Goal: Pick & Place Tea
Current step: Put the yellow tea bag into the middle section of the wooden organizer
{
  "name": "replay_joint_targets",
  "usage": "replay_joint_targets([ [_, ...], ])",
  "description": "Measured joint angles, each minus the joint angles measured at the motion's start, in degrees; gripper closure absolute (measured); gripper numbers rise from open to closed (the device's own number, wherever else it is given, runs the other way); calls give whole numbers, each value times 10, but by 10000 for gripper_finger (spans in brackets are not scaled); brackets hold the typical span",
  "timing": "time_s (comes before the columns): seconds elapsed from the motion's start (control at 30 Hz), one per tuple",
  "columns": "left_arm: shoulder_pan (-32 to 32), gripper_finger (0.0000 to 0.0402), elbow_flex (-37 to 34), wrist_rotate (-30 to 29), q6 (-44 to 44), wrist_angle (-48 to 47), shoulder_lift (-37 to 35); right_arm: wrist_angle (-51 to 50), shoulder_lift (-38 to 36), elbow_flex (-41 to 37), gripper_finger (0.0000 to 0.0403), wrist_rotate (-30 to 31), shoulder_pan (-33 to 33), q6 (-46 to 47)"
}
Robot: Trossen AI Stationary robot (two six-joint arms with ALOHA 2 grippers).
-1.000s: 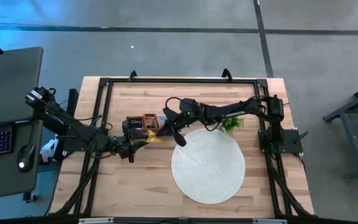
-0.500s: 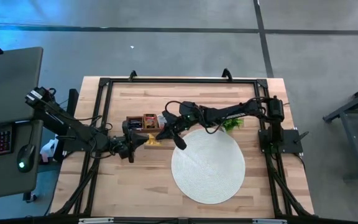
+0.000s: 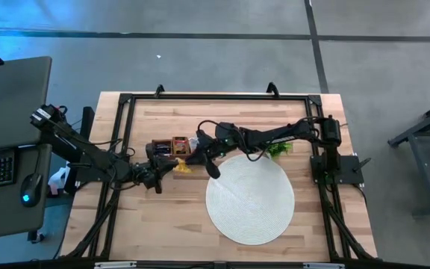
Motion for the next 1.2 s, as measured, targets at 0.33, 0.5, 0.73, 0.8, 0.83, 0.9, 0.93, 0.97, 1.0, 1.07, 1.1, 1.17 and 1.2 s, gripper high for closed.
replay_joint_targets([
  [0.33, 0, 402, 18, -98, -96, -61, -8, -19, -16, 0, 253, 37, -12, -54],
  [0.5, 26, 401, 90, -85, -275, -280, -15, -149, -85, 0, 246, 89, -27, -140],
  [0.73, 194, 401, 253, 125, -481, -610, 13, -380, -156, 0, 258, 146, -8, -110],
  [0.8, 250, 401, 295, 191, -481, -679, 34, -423, -156, 0, 260, 146, 4, -96],
  [0.83, 277, 401, 313, 217, -481, -702, 47, -441, -156, 0, 260, 146, 10, -89],
  [0.9, 326, 401, 338, 255, -476, -732, 77, -467, -153, -1, 259, 146, 22, -76],
  [0.93, 349, 401, 344, 270, -467, -744, 95, -475, -151, -1, 259, 146, 28, -70],
  [0.97, 366, 401, 349, 288, -457, -746, 113, -487, -149, 0, 259, 146, 34, -62],
  [1.0, 382, 401, 354, 305, -446, -740, 129, -499, -147, 0, 259, 146, 40, -56],
  [1.07, 407, 401, 358, 340, -426, -735, 159, -506, -143, -1, 259, 146, 51, -49],
  [1.1, 416, 401, 359, 351, -419, -738, 173, -506, -143, -1, 258, 146, 57, -48],
  [1.17, 427, 401, 362, 362, -415, -747, 205, -506, -143, -1, 258, 146, 67, -48],
  [1.2, 433, 401, 365, 365, -407, -755, 220, -506, -143, -1, 258, 147, 72, -48],
])
